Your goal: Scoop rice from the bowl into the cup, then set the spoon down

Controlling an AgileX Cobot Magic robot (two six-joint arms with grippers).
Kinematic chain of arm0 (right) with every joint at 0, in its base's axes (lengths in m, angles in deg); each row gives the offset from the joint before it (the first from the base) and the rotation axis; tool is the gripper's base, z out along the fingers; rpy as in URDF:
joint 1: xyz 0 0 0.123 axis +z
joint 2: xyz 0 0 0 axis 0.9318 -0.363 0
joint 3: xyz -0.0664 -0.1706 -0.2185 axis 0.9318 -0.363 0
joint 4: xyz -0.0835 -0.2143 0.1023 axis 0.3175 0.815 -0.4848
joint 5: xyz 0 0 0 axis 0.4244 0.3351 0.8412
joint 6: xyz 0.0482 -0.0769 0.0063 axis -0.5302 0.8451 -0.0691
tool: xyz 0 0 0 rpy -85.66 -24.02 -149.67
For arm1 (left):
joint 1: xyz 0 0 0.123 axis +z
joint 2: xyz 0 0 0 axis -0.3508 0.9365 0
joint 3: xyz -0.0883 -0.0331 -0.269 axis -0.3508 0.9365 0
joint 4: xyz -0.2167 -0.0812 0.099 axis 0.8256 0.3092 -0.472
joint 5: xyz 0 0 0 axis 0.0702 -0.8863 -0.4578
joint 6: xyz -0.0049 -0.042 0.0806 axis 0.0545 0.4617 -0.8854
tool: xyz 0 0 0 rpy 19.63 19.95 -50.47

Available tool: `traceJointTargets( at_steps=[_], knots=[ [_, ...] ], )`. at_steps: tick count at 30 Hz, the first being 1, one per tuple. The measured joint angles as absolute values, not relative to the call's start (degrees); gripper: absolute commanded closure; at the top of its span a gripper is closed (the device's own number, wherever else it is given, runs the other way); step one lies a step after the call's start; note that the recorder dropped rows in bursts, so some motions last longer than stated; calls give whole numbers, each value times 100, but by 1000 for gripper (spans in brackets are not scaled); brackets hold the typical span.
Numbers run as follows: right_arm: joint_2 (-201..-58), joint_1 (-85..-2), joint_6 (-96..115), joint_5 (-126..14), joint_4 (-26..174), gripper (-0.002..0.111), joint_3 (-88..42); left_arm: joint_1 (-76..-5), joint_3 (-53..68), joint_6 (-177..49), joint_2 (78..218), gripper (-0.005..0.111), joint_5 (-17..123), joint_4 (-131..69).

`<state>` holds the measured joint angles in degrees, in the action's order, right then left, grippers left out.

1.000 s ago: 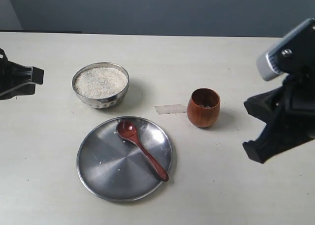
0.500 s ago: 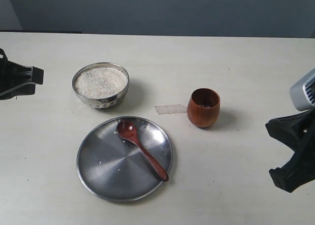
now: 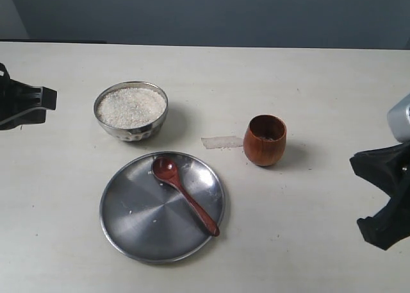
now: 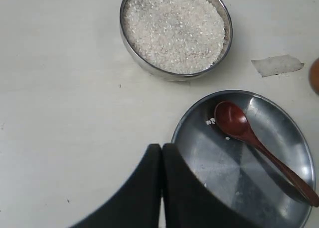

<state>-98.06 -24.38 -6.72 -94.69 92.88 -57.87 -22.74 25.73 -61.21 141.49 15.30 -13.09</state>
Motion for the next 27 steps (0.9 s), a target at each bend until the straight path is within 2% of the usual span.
traceJointTargets(
  at_steps=[7, 19, 27],
  knots=[
    [-8961, -2974, -682, -9633, 8676, 108, -5797, -2274, 2573, -6121, 14149, 106, 1530, -1309],
    [-7927, -5240, -682, -9670, 8048, 108, -5797, -2274, 2573, -6121, 14149, 106, 1530, -1309],
    [-7592, -6197, -682, -9682, 8019, 108, -5797, -2274, 2573, -6121, 14149, 106, 1530, -1309]
  ],
)
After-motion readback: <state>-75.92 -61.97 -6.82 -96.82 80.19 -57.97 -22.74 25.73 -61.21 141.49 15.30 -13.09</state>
